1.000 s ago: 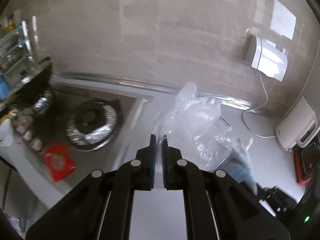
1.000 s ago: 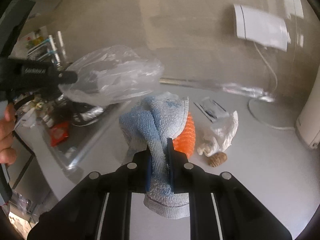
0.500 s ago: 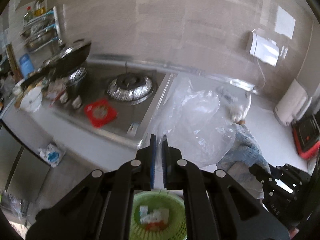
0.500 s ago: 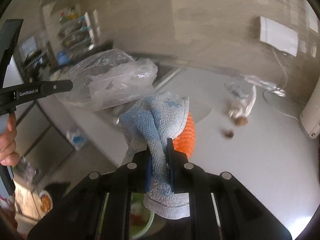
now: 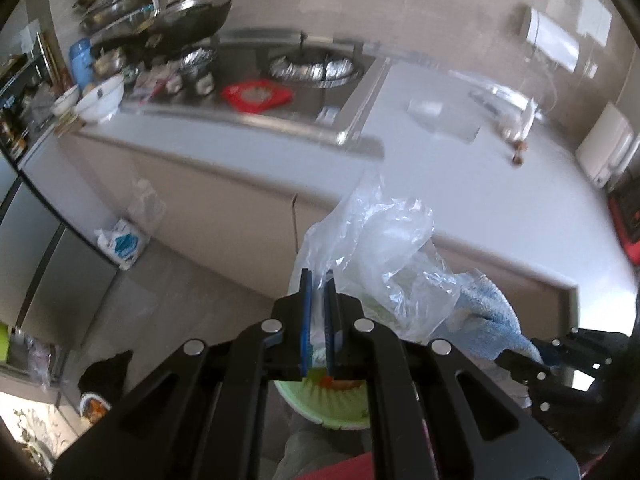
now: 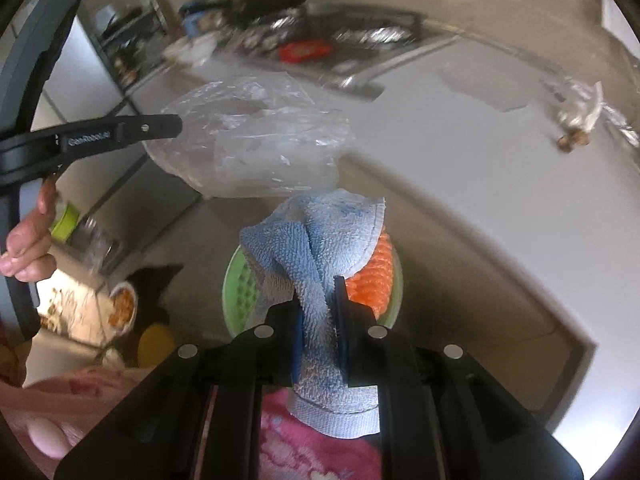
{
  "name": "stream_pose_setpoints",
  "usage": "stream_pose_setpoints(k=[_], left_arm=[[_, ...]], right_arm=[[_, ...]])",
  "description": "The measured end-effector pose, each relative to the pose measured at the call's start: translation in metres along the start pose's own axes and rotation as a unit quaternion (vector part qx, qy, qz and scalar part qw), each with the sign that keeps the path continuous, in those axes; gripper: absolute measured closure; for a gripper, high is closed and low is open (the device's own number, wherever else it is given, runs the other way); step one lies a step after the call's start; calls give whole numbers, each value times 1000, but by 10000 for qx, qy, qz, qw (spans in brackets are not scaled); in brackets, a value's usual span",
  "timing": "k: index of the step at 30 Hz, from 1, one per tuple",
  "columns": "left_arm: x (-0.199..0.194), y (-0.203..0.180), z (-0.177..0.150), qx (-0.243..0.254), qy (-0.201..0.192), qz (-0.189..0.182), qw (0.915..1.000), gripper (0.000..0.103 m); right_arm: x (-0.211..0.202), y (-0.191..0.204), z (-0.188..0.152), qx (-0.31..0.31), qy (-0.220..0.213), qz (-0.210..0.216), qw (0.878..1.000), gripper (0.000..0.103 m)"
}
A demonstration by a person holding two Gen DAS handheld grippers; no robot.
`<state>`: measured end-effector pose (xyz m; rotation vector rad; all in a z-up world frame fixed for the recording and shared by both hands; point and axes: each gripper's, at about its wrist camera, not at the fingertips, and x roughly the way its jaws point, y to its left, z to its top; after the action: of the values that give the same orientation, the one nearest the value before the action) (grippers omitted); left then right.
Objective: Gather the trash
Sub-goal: 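Carry the blue towel and plastic bag over the green basket and release both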
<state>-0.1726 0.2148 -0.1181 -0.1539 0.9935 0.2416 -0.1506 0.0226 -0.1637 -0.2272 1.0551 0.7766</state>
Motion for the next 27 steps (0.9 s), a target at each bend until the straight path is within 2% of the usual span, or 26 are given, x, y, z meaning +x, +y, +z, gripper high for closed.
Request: stream_pose_setpoints(k=[4, 8, 13, 18, 21, 23, 25, 27], left_arm=[[18, 9, -28, -93, 311, 68, 9995, 98], [42, 11, -50, -89, 642, 124, 9978, 98], [73, 5, -69, 23, 989, 83, 9951, 98], [93, -5, -71, 101, 1124, -117, 9935, 97], [106, -7, -67, 25, 1284, -182, 9916, 88], [108, -8, -62, -55, 1275, -174, 9917, 67], [103, -7, -56, -94, 1174, -182, 9929, 53], [97, -5, -49, -123, 1059, -182, 9941, 45]], right_arm=[[5, 8, -14, -97, 246, 31, 9996, 89], [1, -3, -25, 40, 384, -44, 9992, 89], [-4, -18, -27, 277, 283, -171, 9991, 89], [-2, -21, -19, 267, 196, -182, 9993, 89], [3, -20, -12, 246, 177, -140, 9994, 88], [7, -19, -7, 203, 176, -109, 9996, 88], [9, -18, -3, 162, 174, -90, 9997, 88], [12, -17, 1, 141, 190, -65, 9997, 88]])
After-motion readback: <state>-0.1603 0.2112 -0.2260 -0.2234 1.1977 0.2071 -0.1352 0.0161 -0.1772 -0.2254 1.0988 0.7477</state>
